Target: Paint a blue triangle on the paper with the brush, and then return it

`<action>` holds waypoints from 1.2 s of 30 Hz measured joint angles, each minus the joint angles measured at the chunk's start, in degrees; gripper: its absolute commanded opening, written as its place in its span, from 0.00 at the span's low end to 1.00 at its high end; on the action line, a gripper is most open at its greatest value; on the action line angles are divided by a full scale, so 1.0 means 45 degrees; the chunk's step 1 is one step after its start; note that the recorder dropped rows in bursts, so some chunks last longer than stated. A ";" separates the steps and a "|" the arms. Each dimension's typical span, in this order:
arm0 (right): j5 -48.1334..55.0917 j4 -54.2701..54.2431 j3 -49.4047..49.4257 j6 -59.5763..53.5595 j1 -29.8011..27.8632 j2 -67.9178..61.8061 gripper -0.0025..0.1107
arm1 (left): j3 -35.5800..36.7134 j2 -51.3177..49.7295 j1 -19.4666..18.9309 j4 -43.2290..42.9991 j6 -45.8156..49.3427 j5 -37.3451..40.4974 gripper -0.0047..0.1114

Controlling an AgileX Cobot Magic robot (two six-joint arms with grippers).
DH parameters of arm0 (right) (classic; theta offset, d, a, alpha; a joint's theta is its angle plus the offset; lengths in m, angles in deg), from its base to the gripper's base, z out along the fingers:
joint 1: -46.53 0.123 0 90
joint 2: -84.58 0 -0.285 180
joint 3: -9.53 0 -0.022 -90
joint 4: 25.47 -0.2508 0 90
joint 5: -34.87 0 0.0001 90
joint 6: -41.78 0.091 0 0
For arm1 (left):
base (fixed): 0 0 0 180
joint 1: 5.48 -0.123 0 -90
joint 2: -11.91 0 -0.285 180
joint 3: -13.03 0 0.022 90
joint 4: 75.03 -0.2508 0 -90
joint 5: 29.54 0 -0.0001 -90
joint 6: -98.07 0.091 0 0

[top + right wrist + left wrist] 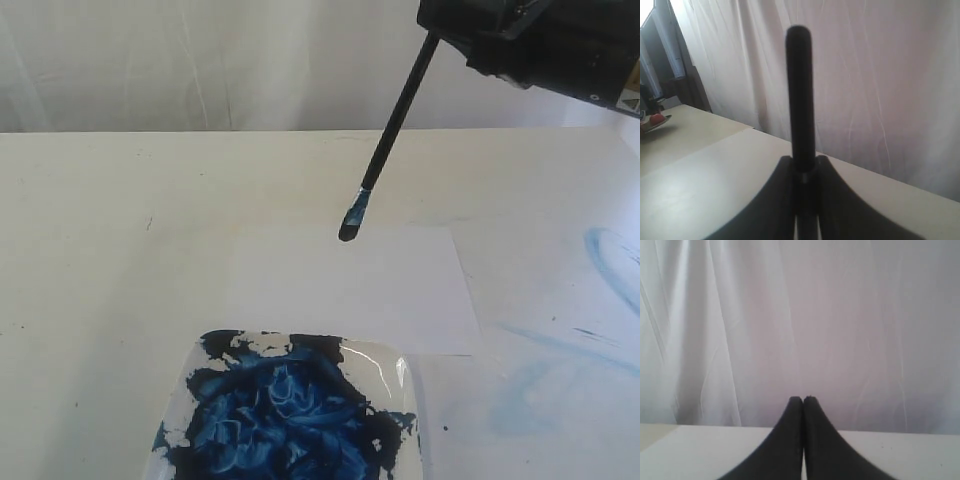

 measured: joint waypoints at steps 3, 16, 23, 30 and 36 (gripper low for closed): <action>0.0144 -0.0085 0.0000 0.0000 0.0000 0.0000 0.02 | -0.1058 -0.2166 0.0000 -0.0235 -0.0243 0.0027 0.04; 0.0653 -0.0160 0.0000 -0.0022 0.0000 0.0000 0.02 | -0.7202 -1.1879 0.2009 -1.8519 -1.7459 0.3773 0.04; 0.2012 -0.0179 0.0000 -0.0022 0.0000 0.0000 0.02 | -1.0561 -1.6641 0.2940 -2.4757 -2.4401 -0.2711 0.04; 0.2180 -0.0179 0.0000 -0.0022 0.0000 0.0000 0.02 | -1.2355 -1.9492 0.3441 -2.5275 -2.4677 -0.4146 0.04; 0.2233 -0.0179 0.0000 -0.0022 0.0000 0.0000 0.02 | -1.2523 -1.9524 0.3449 -2.5384 -2.1681 0.1491 0.04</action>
